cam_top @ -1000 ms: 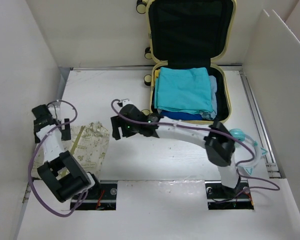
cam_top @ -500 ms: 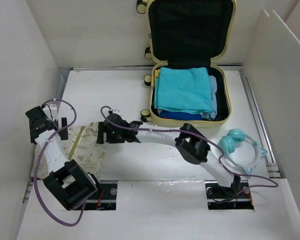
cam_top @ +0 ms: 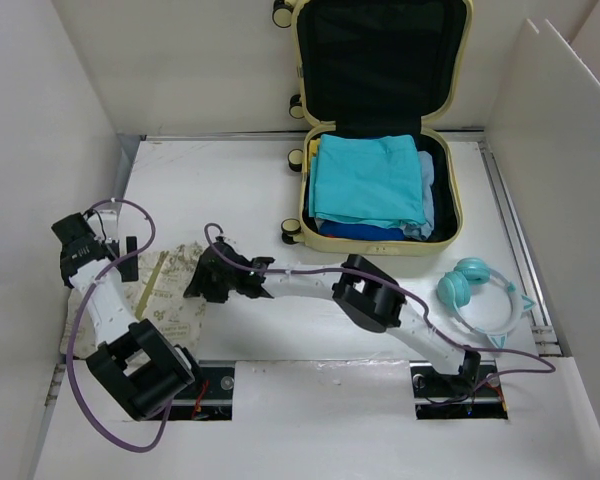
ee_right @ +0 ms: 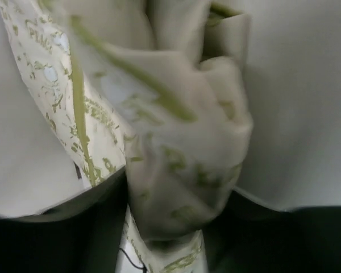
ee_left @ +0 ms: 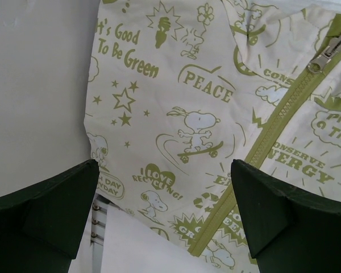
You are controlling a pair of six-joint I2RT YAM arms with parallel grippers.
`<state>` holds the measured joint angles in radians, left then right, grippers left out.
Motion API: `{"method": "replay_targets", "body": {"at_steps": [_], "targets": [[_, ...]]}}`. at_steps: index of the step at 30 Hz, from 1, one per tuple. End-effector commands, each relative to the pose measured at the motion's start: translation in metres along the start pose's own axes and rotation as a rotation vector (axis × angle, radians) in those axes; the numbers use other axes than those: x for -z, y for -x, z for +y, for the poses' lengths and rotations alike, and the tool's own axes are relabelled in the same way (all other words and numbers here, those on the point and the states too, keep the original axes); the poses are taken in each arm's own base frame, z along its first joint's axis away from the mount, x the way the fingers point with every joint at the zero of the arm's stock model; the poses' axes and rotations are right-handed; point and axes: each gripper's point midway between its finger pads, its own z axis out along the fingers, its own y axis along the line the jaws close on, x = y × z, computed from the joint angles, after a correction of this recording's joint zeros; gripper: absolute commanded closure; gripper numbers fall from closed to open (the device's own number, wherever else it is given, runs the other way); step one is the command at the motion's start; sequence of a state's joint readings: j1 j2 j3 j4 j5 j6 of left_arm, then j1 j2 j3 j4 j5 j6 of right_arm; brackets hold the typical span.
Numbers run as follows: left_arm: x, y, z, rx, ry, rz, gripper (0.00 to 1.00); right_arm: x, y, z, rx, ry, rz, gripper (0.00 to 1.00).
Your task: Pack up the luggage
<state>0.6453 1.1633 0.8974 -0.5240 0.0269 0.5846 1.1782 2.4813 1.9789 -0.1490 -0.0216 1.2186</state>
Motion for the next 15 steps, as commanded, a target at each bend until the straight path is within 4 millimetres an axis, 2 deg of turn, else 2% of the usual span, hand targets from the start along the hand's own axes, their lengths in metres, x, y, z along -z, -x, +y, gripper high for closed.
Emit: {"method": "replay_targets", "body": {"at_steps": [1, 2, 3, 4, 7, 10, 11, 12, 13, 14, 15], "targets": [[0.008, 0.015, 0.003, -0.009, -0.013, -0.037, 0.0, -0.029, -0.022, -0.073, -0.12, -0.135, 0.047, 0.53], [0.006, 0.014, 0.002, -0.009, -0.017, -0.029, 0.0, -0.03, -0.02, -0.077, -0.127, -0.134, 0.055, 0.64], [0.008, 0.015, 0.003, -0.009, -0.017, -0.029, 0.0, -0.031, -0.02, -0.077, -0.127, -0.124, 0.052, 0.9], [0.008, 0.015, 0.003, -0.009, -0.017, -0.029, 0.0, -0.028, -0.014, -0.078, -0.135, -0.124, 0.052, 1.0], [0.007, 0.018, 0.003, -0.019, -0.025, -0.034, 0.0, -0.013, 0.002, -0.069, -0.054, -0.104, 0.014, 1.0], [0.009, 0.022, 0.004, -0.029, -0.031, -0.048, 0.0, 0.009, 0.032, -0.062, 0.087, -0.093, -0.074, 1.0], [0.008, 0.023, 0.002, -0.029, -0.041, -0.054, 0.0, 0.029, 0.047, -0.038, 0.177, -0.058, -0.12, 1.0], [0.008, 0.023, 0.002, -0.029, -0.041, -0.055, 0.0, 0.041, 0.055, -0.03, 0.172, -0.043, -0.136, 1.0], [0.008, 0.023, 0.002, -0.029, -0.041, -0.055, 0.0, 0.052, 0.059, -0.025, 0.172, -0.044, -0.151, 1.0], [0.008, 0.024, 0.0, -0.029, -0.05, -0.06, 0.0, 0.074, 0.057, -0.028, 0.234, -0.057, -0.145, 1.0], [0.008, 0.024, 0.0, -0.029, -0.051, -0.06, 0.0, 0.084, 0.062, -0.037, 0.254, -0.072, -0.15, 1.0]]}}
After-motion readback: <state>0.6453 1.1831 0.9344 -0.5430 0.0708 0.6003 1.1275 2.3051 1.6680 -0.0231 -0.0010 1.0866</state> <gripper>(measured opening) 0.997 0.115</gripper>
